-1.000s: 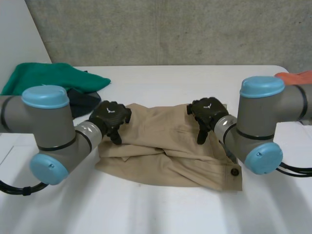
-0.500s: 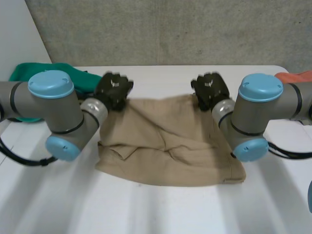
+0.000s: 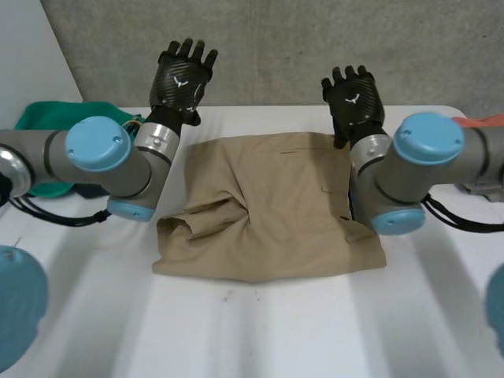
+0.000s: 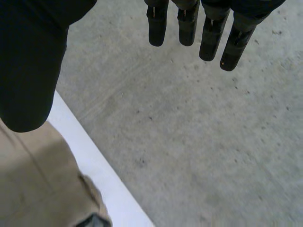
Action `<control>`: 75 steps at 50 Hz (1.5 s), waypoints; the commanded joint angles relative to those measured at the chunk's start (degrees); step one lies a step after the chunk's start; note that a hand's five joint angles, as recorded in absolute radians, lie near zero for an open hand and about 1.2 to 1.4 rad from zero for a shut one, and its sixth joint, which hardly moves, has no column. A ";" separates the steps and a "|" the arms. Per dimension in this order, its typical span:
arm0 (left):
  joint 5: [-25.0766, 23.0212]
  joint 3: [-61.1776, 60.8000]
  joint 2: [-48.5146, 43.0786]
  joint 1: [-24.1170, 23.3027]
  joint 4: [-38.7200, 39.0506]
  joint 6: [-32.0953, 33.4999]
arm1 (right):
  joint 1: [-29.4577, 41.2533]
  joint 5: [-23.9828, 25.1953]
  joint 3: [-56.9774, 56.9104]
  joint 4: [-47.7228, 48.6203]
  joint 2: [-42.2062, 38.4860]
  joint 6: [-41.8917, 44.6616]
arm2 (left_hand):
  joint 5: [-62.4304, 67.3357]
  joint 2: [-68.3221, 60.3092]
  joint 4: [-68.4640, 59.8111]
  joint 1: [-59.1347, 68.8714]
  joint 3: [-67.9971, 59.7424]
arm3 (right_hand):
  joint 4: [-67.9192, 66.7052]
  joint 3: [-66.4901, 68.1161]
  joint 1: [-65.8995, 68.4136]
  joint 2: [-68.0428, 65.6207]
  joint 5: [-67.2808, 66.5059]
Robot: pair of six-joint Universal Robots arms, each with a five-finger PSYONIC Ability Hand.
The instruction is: Fold the laundry.
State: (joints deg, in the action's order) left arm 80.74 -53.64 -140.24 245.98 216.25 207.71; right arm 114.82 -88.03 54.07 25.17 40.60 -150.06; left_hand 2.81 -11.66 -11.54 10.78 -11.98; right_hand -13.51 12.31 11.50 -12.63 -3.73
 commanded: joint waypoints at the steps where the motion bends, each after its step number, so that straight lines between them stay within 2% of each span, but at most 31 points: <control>1: 1.78 -17.78 12.51 -0.41 -2.23 -0.20 | -0.74 -0.22 13.86 -8.80 13.44 -0.41 | -2.81 1.66 1.54 -0.78 1.98 | 3.51 -2.31 -1.50 2.63 3.73; 4: 3.46 -22.81 17.01 -1.20 -5.13 -0.29 | -1.53 -0.13 17.82 -14.69 17.14 -1.03 | -2.81 1.66 1.54 -0.78 1.98 | 3.51 -2.31 -1.50 2.63 3.73; 10: 5.57 -34.67 26.76 -4.72 -17.95 -2.39 | -3.81 0.22 24.06 -24.54 21.10 -2.96 | 3.29 -4.44 -4.56 5.32 -4.11 | 0.58 0.62 1.43 -0.29 0.80; 14: 5.05 -42.14 31.51 -6.13 -24.81 -5.03 | -5.66 3.47 29.77 -29.82 24.35 -3.14 | 13.70 -14.85 -14.98 15.74 -14.53 | -8.00 9.20 10.01 -8.87 -7.78; 16: 4.96 -46.00 33.09 -6.83 -27.10 -6.69 | -6.80 7.07 33.89 -30.44 25.76 -2.96 | 16.73 -17.88 -18.00 18.76 -17.55 | -12.36 13.57 14.37 -13.24 -12.15; 20: 5.13 -50.32 33.46 -6.92 -27.55 -8.81 | -9.09 13.22 39.96 -30.26 28.22 -2.43 | 27.33 -28.48 -28.60 29.36 -28.15 | -20.79 21.99 22.79 -21.66 -20.57; 23: 5.22 -51.56 33.19 -6.39 -27.64 -9.34 | -10.75 16.47 43.39 -28.87 29.36 -2.43 | 27.35 -28.50 -28.62 29.38 -28.17 | -27.51 28.71 29.51 -28.38 -27.29; 27: 5.13 -52.53 32.75 -4.55 -27.37 -9.43 | -11.29 18.15 46.82 -25.44 29.80 -2.43 | 25.50 -26.65 -26.78 27.54 -26.33 | -30.53 31.74 32.54 -31.41 -30.32; 36: 5.31 -50.86 29.59 -0.86 -24.40 -9.43 | -10.59 17.98 49.64 -18.84 28.58 -1.64 | 17.59 -18.74 -18.86 19.62 -18.42 | -31.73 32.93 33.74 -32.61 -31.51; 45: 5.48 -48.40 24.32 -0.94 -20.87 -8.46 | -10.41 17.45 48.06 -12.87 24.27 -0.50 | 16.07 -17.22 -17.35 18.11 -16.90 | -28.03 29.23 30.04 -28.90 -27.81; 53: 5.57 -43.92 20.01 -0.94 -18.32 -8.29 | -10.32 16.13 44.64 -9.96 19.80 1.25 | 17.42 -18.57 -18.69 19.45 -18.24 | -33.40 34.61 35.41 -34.28 -33.19; 54: 5.49 -42.79 19.23 -0.94 -18.15 -8.37 | -10.32 15.96 44.28 -9.96 19.26 1.52 | 19.92 -21.07 -21.19 21.95 -20.75 | -35.08 36.28 37.09 -35.95 -34.86; 56: 5.48 -41.64 18.34 -0.94 -18.06 -8.37 | -10.32 15.43 43.41 -10.05 18.21 2.31 | 28.81 -29.96 -30.08 30.84 -29.63 | -48.30 49.50 50.31 -49.18 -48.08; 57: 5.48 -41.20 17.99 -0.86 -18.06 -8.37 | -10.32 14.91 42.53 -9.96 17.77 2.75 | 36.52 -37.67 -37.79 38.55 -37.35 | -66.31 67.51 68.32 -67.18 -66.09; 58: 5.40 -40.23 17.81 -0.77 -18.15 -8.37 | -10.32 14.55 42.17 -9.96 17.68 2.84 | 54.25 -55.40 -55.52 56.28 -55.07 | -66.49 67.69 68.50 -67.36 -66.27; 60: 5.40 -39.70 17.81 -0.86 -18.67 -8.29 | -10.32 13.76 41.82 -9.96 18.03 2.58 | 67.14 -68.29 -68.41 69.17 -67.97 | -66.49 67.69 68.50 -67.37 -66.27; 64: 5.40 -40.66 20.00 -1.47 -20.43 -7.58 | -10.58 11.92 42.35 -10.66 19.87 3.02 | 67.19 -68.34 -68.46 69.22 -68.02 | -66.49 67.69 68.50 -67.37 -66.27; 68: 5.22 -44.08 28.08 -1.73 -24.64 -5.91 | -11.11 11.74 43.75 -13.55 25.83 3.02 | 67.19 -68.34 -68.46 69.22 -68.02 | -66.49 67.69 68.50 -67.37 -66.27; 72: 5.13 -46.02 34.33 -1.65 -27.72 -5.74 | -11.11 12.70 43.32 -23.46 31.81 3.37 | 67.19 -68.34 -68.46 69.22 -68.02 | -66.49 67.69 68.50 -67.37 -66.27; 75: 5.05 -45.94 36.18 -1.56 -29.57 -5.65 | -10.94 12.97 42.18 -27.96 32.70 3.81 | 67.19 -68.34 -68.46 69.22 -68.02 | -66.49 67.69 68.50 -67.37 -66.27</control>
State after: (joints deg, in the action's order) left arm 85.91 -97.96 -110.57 244.34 190.93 201.64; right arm 103.80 -76.08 97.44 8.36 68.07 -146.90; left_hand 55.69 -68.32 -68.42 65.72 -67.87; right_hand -68.07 67.44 54.49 -67.50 -55.39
